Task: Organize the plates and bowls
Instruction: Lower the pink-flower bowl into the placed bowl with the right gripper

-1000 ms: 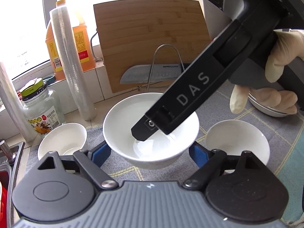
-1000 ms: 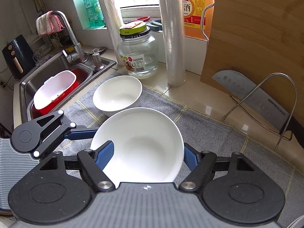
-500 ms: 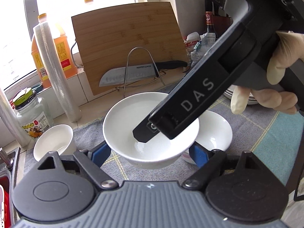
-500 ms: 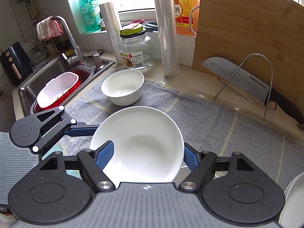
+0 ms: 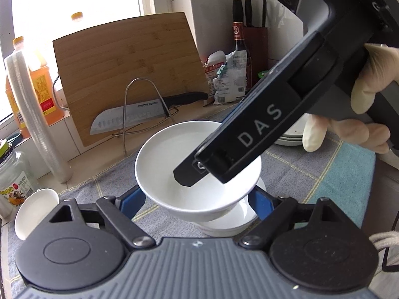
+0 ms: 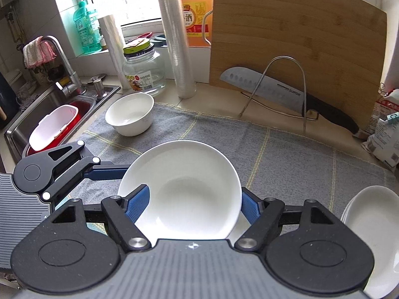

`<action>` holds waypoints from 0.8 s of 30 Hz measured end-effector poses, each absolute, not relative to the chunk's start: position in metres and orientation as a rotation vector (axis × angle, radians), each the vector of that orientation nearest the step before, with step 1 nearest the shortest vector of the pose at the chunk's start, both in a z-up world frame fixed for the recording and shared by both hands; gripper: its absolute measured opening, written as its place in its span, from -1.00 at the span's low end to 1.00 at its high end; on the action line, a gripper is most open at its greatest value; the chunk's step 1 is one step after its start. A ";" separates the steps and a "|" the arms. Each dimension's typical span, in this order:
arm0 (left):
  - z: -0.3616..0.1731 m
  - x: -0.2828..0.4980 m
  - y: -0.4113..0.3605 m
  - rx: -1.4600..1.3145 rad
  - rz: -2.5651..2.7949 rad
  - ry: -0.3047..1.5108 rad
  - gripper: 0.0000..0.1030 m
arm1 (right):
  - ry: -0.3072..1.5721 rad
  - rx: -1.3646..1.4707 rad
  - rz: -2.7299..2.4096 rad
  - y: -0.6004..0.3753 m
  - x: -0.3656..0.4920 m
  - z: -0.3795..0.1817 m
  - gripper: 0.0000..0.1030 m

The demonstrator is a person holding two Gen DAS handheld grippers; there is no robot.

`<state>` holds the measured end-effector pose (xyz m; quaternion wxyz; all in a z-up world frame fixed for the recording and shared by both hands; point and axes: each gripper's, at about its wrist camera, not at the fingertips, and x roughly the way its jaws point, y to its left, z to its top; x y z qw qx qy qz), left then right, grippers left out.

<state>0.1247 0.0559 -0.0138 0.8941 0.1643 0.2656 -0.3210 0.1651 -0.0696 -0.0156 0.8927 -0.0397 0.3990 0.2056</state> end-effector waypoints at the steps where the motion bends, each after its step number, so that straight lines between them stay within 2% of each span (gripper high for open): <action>1: -0.014 0.126 0.053 0.341 -0.675 0.546 0.72 | 0.825 -0.081 0.416 -0.073 0.165 -0.015 0.59; 24: -0.045 0.136 0.031 0.340 -0.715 0.631 0.72 | 0.916 -0.032 0.352 -0.096 0.178 -0.054 0.59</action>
